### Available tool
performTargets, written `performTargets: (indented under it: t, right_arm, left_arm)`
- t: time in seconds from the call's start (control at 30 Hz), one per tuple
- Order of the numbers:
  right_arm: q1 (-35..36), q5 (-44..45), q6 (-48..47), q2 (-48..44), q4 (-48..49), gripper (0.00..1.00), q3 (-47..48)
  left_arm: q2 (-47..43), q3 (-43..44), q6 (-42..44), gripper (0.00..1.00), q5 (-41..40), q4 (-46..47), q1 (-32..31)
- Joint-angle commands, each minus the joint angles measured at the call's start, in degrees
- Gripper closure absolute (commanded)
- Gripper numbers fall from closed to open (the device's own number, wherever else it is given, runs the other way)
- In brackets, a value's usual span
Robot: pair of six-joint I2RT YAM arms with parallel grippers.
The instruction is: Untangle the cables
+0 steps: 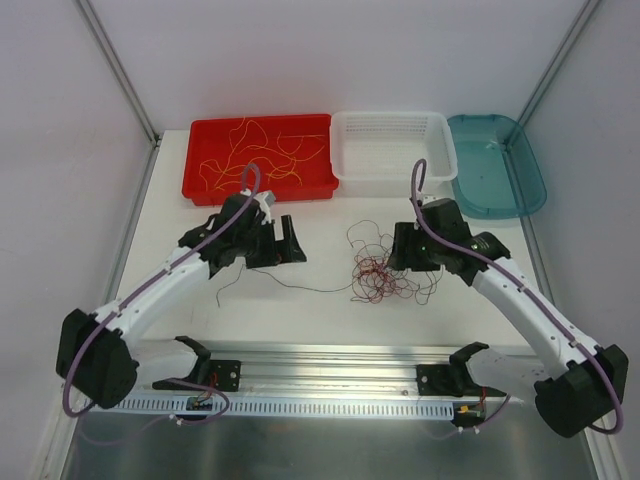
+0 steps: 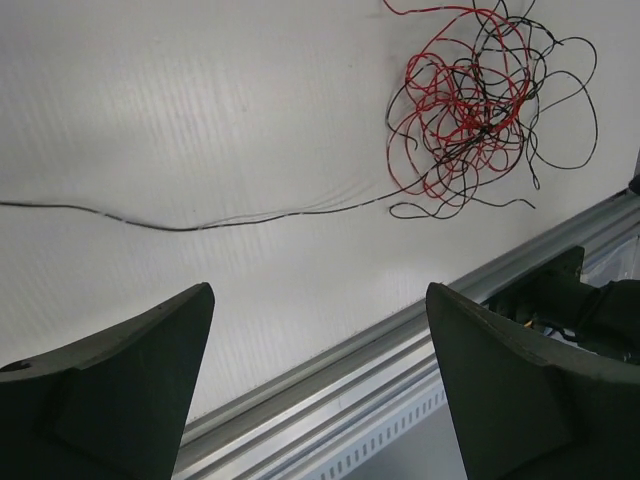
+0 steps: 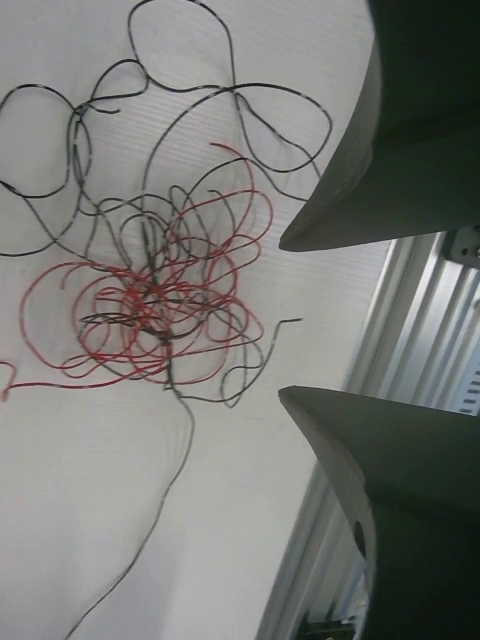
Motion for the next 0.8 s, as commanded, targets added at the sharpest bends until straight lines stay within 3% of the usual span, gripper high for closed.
performTargets:
  t: [0.0, 0.17, 0.33, 0.5, 0.53, 0.63, 0.77]
  right_arm:
    - [0.16, 2.31, 5.57, 5.98, 7.36, 0.41, 2.62]
    - [0.25, 5.0, 12.34, 14.33, 14.14, 0.42, 1.92]
    - [0.16, 6.52, 18.06, 23.47, 19.68, 0.46, 0.61]
    - [0.25, 4.77, 17.63, 27.44, 26.09, 0.7, -4.14]
    - [0.25, 4.24, 17.01, 27.53, 26.71, 0.83, -4.84]
    - [0.16, 3.36, 15.78, 26.05, 28.91, 0.99, -8.09]
    - [0.16, 0.64, 13.85, 22.0, 30.49, 0.99, -11.08]
  left_arm:
    - [7.43, 7.25, -2.14, 0.12, -0.35, 5.13, -2.44]
    - [22.09, 16.4, -2.67, 0.14, 0.18, 6.8, -6.13]
    - [30.03, 21.86, -4.34, 0.16, 1.14, 7.68, -7.89]
    - [34.34, 23.71, -6.1, 0.19, 1.41, 9.0, -10.0]
    - [34.78, 23.97, -6.8, 0.19, 1.5, 9.18, -10.35]
    - [36.45, 24.85, -8.21, 0.21, 1.58, 10.32, -11.85]
    - [38.82, 26.17, -10.14, 0.24, 2.55, 11.46, -14.13]
